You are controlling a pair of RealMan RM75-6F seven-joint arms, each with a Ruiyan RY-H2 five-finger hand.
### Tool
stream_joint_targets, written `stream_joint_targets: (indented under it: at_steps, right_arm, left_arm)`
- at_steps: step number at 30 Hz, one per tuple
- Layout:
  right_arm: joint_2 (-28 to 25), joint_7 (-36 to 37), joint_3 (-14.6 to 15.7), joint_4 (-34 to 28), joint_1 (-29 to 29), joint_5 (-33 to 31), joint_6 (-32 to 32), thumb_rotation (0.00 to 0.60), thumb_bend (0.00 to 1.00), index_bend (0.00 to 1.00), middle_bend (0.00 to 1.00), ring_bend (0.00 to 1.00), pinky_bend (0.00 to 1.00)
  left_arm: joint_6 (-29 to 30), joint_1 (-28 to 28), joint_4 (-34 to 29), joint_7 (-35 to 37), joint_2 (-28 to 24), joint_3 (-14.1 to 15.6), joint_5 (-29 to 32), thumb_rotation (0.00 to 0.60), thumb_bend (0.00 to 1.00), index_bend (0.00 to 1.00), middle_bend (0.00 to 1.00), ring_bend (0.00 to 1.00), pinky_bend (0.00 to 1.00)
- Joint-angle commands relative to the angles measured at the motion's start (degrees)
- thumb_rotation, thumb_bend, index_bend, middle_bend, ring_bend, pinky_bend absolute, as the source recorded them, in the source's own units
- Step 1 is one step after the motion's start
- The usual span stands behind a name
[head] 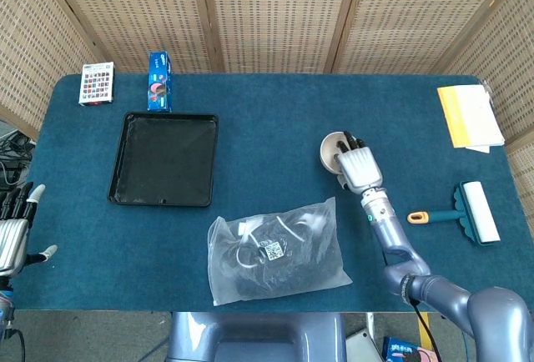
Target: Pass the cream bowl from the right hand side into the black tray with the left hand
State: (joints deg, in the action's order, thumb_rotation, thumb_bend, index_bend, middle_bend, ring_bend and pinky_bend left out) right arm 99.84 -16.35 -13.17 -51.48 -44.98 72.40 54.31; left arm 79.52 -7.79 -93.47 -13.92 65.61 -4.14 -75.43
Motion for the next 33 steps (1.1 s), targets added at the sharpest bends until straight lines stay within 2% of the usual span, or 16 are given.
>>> stream_joint_targets:
  at_steps: [1, 9, 21, 33]
  right_arm:
    - [1.26, -2.24, -1.03, -1.18, -1.93, -0.4, -0.63, 0.6, 0.5, 0.7, 0.33, 0.12, 0.29]
    - [4.91, -5.12, -2.58, 0.48, -5.49, -2.12, -2.69, 0.6, 0.5, 0.7, 0.33, 0.12, 0.32]
    - [11.56, -4.85, -4.3, 7.81, -10.75, -3.68, -6.24, 0.6, 0.5, 0.69, 0.33, 0.12, 0.32]
    - [15.33, -3.16, -4.16, 12.98, -13.63, -2.95, -7.66, 0.6, 0.5, 0.69, 0.33, 0.12, 0.32]
  left_arm:
    - [-0.09, 0.03, 0.08, 0.33, -0.12, -0.08, 0.22, 0.6, 0.0, 0.0, 0.0, 0.0, 0.0]
    - [-0.69, 0.0, 0.56, 1.37, -0.22, 0.0, 0.52, 0.6, 0.0, 0.0, 0.0, 0.0, 0.0]
    - [-2.39, -0.48, 1.43, 1.61, 0.12, 0.19, 1.44, 0.6, 0.0, 0.0, 0.0, 0.0, 0.0]
    - [-3.1, -0.83, 1.81, 1.63, 0.38, 0.27, 1.71, 0.6, 0.0, 0.0, 0.0, 0.0, 0.0]
